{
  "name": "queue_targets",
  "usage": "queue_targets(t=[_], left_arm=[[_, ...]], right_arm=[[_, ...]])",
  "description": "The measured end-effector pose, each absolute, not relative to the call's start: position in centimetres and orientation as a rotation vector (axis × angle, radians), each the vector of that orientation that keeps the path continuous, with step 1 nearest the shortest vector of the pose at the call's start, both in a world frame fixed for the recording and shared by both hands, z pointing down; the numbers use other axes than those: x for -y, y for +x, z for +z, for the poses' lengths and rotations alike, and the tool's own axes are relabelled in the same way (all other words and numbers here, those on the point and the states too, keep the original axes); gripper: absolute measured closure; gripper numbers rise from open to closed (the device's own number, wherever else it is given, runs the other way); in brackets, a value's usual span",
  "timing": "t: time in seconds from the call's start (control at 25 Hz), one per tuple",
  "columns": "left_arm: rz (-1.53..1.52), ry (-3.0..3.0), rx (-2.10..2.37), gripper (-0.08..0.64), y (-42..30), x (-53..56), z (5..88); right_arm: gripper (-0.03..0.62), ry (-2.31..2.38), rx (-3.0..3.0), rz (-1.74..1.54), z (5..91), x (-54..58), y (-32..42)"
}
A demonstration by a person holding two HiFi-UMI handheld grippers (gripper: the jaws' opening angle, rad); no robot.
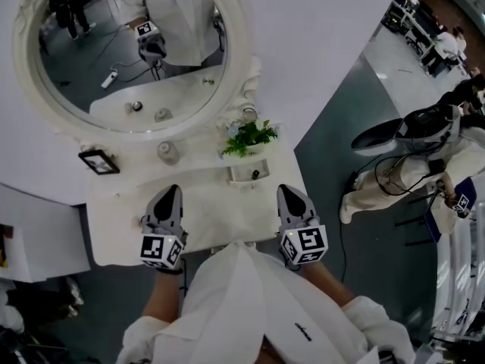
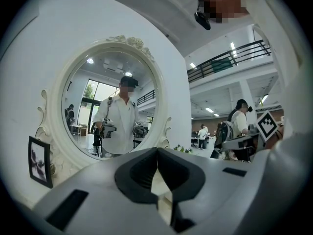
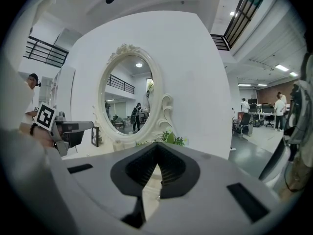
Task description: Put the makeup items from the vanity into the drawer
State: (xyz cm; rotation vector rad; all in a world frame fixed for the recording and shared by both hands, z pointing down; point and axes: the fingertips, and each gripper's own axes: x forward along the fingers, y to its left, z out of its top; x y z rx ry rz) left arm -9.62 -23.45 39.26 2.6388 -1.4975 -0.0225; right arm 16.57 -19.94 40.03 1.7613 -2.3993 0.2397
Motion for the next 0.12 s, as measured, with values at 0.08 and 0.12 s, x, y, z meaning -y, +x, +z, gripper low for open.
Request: queue_targets(t=[0.08, 0.12], left_arm=[[-0.025, 2.638, 1.497, 0.534, -9.51, 23.54, 39.25], [-0.027, 2.637, 1.498, 0.534, -9.46, 23.59, 39.24]], right_arm=[[0.575, 1.759, 2.399, 0.239, 40.06, 20.04, 16.63], [0.575, 1.757, 2.399, 0.239, 40.07, 20.10, 16.66]])
